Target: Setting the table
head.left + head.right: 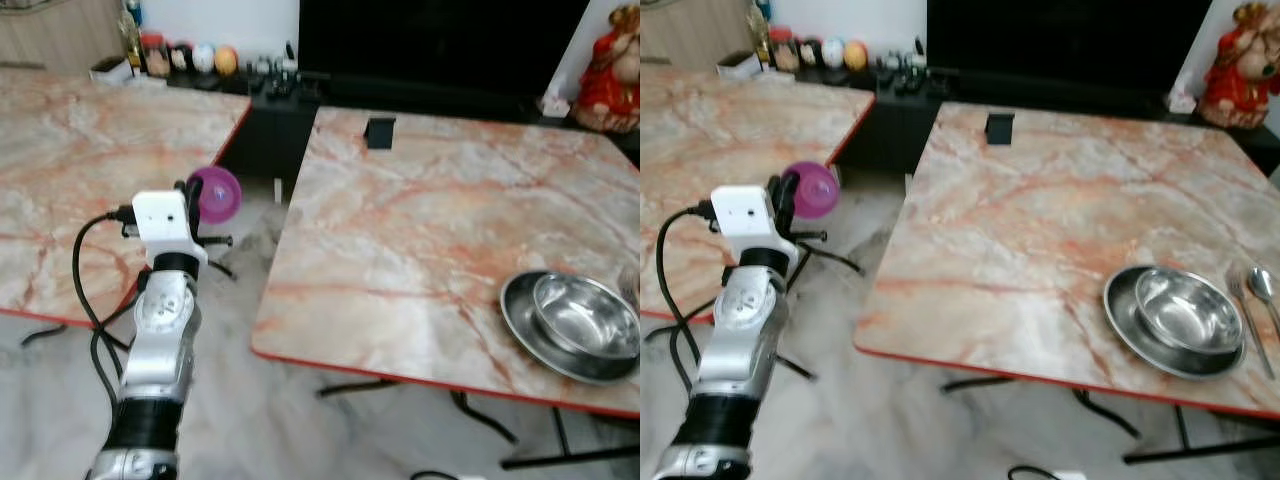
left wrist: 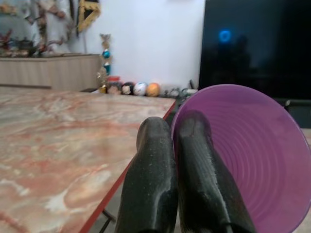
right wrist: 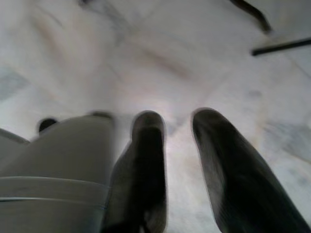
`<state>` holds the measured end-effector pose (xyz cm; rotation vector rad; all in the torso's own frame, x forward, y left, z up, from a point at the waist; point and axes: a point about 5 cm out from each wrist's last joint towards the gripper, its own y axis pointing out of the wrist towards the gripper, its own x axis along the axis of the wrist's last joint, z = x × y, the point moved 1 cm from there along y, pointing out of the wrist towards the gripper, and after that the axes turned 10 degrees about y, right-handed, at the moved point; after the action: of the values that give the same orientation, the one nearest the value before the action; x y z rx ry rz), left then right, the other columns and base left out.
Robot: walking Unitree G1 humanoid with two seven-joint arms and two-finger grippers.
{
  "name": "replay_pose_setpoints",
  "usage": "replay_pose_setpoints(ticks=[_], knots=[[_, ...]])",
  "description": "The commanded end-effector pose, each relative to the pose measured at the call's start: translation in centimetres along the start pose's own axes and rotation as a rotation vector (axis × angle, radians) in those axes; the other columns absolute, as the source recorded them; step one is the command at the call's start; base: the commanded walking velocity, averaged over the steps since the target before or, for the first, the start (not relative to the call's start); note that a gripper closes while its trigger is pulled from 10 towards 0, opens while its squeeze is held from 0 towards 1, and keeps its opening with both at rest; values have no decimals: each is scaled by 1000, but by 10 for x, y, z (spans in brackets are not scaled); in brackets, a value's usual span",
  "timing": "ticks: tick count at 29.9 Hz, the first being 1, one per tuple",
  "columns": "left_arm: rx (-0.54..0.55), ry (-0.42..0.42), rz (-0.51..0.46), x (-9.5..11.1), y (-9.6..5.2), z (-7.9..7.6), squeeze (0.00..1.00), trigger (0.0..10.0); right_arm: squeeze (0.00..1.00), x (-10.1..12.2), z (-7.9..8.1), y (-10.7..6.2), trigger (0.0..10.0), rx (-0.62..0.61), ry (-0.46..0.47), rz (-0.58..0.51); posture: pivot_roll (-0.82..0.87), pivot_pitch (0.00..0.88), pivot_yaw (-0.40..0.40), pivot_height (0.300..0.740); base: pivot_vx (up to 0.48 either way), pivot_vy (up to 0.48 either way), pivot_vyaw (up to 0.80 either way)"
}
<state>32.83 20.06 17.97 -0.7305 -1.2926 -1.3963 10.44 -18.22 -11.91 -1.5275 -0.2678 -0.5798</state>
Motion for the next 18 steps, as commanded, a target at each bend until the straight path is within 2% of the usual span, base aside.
replay_pose_setpoints(ticks=[1, 18], knots=[[-15, -2, -23, 6, 2, -5, 0, 10000, 0, 0, -6, 0, 10000, -13, 5, 4, 78, 0, -73, 740, 0, -409, 0], [-41, 46, -28, 5, 4, -4, 0, 10000, 0, 1, -8, -1, 10000, -22, 25, -10, 62, 0, -77, 740, 0, -409, 0]])
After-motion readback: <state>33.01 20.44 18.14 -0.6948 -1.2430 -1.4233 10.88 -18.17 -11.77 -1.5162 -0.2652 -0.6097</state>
